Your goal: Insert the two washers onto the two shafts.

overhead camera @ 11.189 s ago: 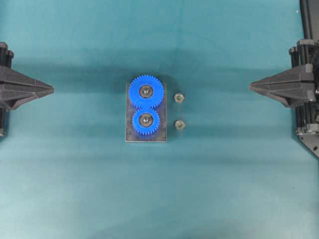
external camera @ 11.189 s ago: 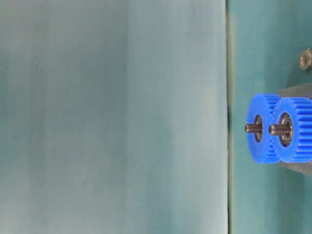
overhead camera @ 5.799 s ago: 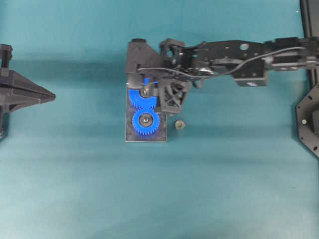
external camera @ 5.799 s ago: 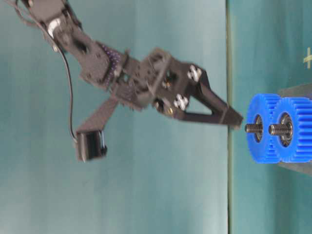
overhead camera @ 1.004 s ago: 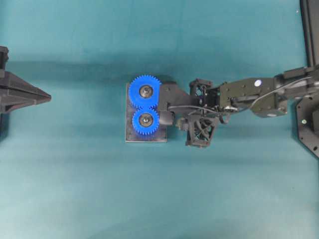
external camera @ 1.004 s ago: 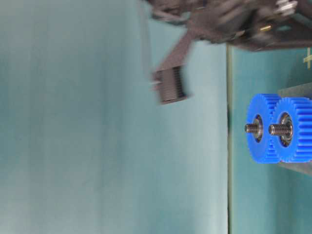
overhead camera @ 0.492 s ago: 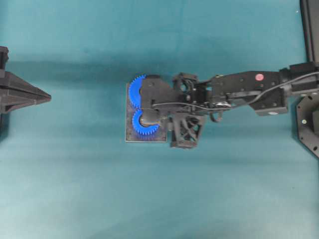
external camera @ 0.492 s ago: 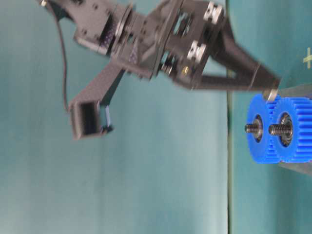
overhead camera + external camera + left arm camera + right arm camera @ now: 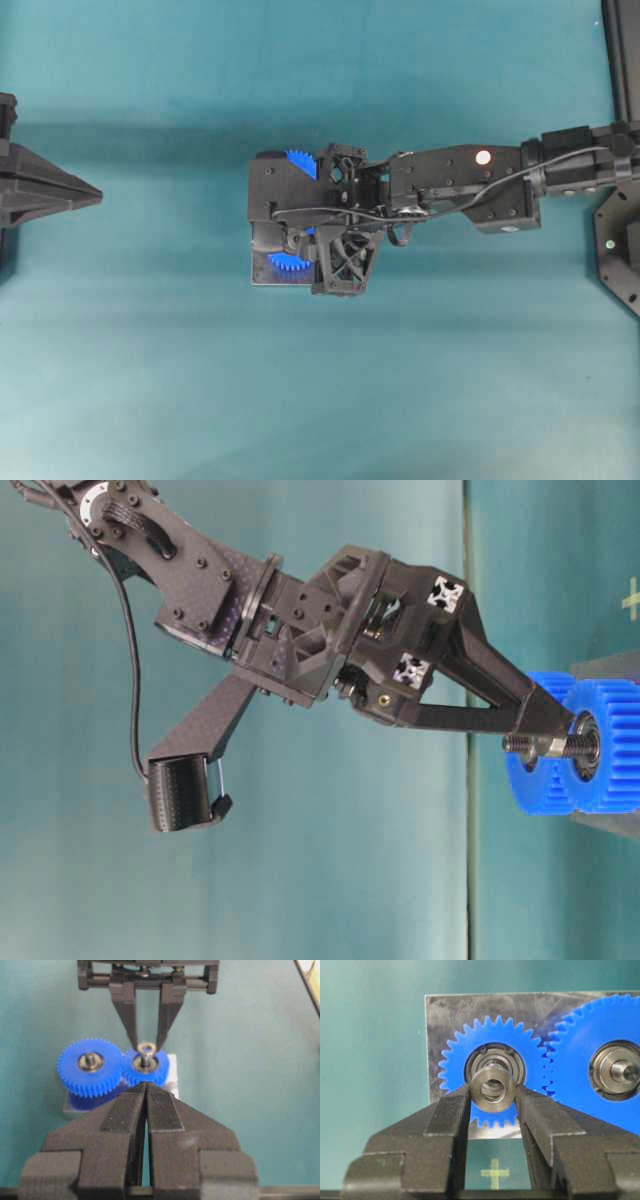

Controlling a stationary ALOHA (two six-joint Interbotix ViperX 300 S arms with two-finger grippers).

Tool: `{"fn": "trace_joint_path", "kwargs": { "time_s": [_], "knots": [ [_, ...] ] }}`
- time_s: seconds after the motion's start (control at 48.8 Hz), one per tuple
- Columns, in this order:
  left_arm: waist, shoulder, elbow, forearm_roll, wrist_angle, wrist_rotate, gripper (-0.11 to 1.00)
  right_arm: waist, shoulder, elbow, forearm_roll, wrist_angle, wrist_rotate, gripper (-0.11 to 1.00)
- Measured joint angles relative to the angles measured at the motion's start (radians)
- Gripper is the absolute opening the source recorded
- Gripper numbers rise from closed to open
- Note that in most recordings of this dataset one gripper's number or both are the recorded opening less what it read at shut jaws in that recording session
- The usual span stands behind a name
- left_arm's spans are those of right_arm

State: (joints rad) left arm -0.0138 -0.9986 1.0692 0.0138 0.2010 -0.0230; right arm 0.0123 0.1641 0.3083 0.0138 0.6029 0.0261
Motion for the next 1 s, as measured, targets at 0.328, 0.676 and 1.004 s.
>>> {"fn": "trace_joint_path", "kwargs": {
  "time_s": [0.328,0.676,1.004],
  "knots": [
    [0.000,0.000,0.000,0.000,0.000,0.000,0.01,-0.006,0.014,-0.020,0.000,0.000,-0.003,0.33],
    [-0.002,0.000,0.000,0.000,0.000,0.000,0.01,-0.005,0.025,-0.028,0.000,0.017,-0.003,0.33],
    [0.000,-0.002,0.000,0.000,0.000,0.000,0.01,-0.003,0.029,-0.028,0.000,0.015,-0.003,0.33]
  ]
}}
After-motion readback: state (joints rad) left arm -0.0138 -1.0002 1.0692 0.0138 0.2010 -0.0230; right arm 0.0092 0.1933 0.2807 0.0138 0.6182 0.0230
